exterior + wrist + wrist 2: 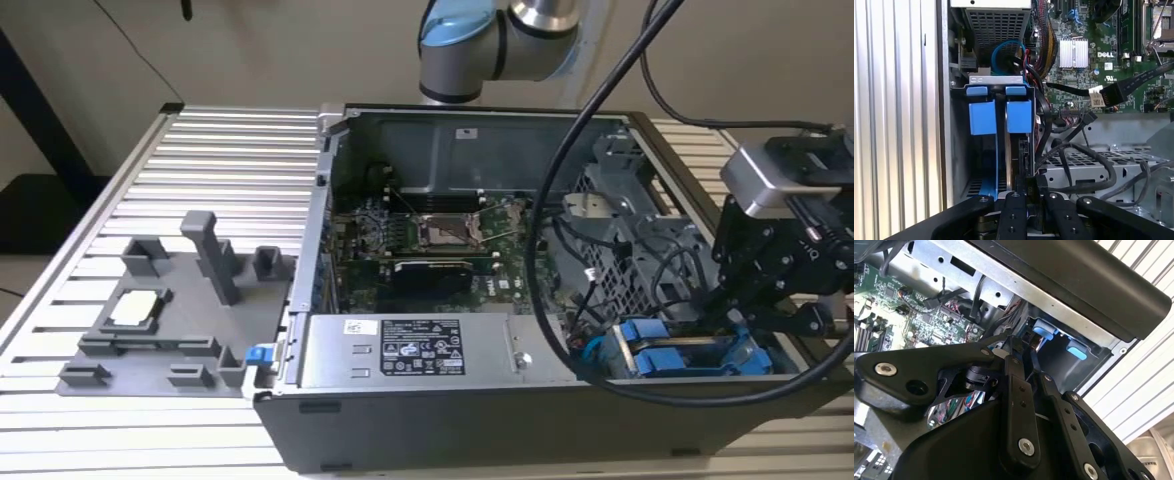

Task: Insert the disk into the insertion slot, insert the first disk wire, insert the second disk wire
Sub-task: 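Insert the first disk wire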

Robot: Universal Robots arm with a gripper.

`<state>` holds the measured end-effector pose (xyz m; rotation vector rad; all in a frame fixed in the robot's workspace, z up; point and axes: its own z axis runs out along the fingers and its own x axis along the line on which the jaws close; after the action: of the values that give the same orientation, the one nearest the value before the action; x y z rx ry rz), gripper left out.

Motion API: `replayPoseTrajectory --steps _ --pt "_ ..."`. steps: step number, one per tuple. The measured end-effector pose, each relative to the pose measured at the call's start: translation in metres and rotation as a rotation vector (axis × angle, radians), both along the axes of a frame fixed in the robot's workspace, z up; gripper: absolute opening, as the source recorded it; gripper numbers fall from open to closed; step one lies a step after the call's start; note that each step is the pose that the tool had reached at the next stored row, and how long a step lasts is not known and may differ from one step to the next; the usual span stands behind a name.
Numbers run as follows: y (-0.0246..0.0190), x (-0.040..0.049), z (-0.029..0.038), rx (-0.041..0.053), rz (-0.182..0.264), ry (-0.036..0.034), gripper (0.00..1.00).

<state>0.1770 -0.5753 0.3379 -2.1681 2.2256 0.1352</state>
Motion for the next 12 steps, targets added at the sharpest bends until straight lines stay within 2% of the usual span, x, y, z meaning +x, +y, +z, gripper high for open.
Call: replayPoseTrajectory --steps 4,11,12 --pt "0.0000 0.0000 -0.0039 -0.0006 0.000 0.0000 0.19" --pt "-0.0001 0.0000 -0.0056 0.0006 0.000 0.0000 0.20" --pt "0.0000 0.0000 -0.0051 0.0002 0.000 0.0000 0.27"
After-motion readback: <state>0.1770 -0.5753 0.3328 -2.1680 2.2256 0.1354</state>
